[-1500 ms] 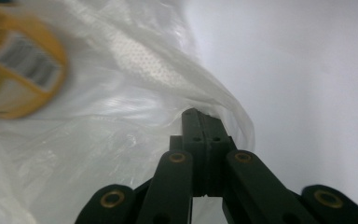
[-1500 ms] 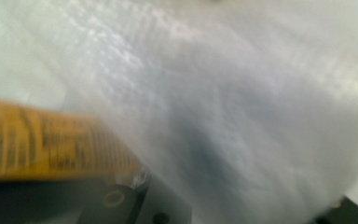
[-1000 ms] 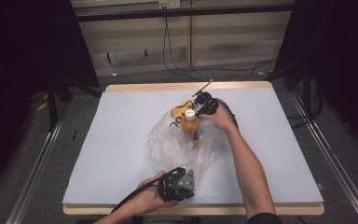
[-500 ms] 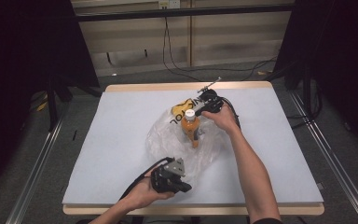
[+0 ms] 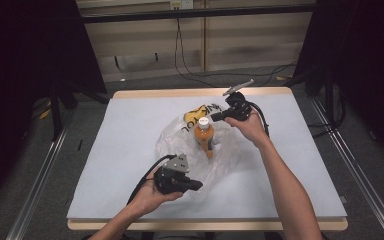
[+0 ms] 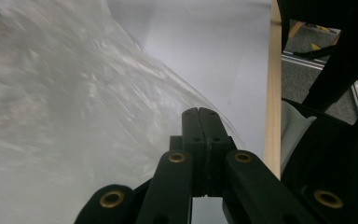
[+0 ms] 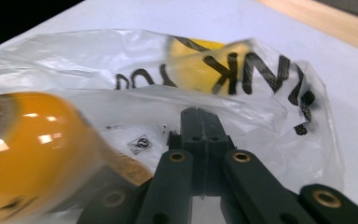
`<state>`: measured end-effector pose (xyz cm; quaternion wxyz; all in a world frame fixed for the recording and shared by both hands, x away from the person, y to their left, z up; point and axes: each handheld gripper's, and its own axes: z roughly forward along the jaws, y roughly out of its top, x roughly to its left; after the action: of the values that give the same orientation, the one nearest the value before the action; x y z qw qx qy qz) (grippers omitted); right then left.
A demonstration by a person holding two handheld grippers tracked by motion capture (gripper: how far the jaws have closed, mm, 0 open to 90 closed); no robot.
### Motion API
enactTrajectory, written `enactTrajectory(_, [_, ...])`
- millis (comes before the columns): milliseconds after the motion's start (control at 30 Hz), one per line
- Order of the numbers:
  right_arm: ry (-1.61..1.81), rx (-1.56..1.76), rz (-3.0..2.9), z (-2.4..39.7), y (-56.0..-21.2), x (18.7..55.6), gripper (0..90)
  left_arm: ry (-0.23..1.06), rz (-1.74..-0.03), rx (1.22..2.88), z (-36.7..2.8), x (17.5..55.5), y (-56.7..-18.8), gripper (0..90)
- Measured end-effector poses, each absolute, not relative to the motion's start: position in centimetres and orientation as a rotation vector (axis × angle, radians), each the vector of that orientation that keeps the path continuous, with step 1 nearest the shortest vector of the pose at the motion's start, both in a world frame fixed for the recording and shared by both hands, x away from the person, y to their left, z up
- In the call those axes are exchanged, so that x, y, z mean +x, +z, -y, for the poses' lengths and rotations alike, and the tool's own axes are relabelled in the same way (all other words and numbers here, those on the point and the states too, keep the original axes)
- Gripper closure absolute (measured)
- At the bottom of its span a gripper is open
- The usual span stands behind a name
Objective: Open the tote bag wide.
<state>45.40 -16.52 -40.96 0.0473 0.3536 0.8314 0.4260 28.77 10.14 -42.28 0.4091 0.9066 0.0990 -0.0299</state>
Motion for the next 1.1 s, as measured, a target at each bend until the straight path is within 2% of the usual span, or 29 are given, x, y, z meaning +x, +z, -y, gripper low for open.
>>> enactTrajectory(467, [1.428, 0.939, -2.451, 18.2, -37.9, 40.9, 90.0, 0.068, -0.287, 2.168, -10.9, 31.5, -38.1, 90.0])
enactTrajectory(733, [1.519, 0.807, -2.467, 17.7, -36.5, 37.3, 90.0, 0.068, -0.265, 2.152, -8.1, 32.8, -37.9, 90.0])
enactTrajectory(933, [1.428, 0.763, -2.558, 16.8, -38.4, 36.1, 90.0, 0.072, -0.315, 2.26, -7.3, 34.3, -40.8, 90.0])
enactTrajectory(1000, [1.406, 0.844, -2.576, 17.7, -40.6, 36.3, 90.0, 0.067, -0.368, 2.274, -8.1, 35.0, -42.1, 90.0])
enactTrajectory(1100, [1.339, 0.887, -2.609, 17.9, -42.6, 36.8, 90.0, 0.128, -0.419, 2.351, -8.8, 35.9, -43.2, 90.0])
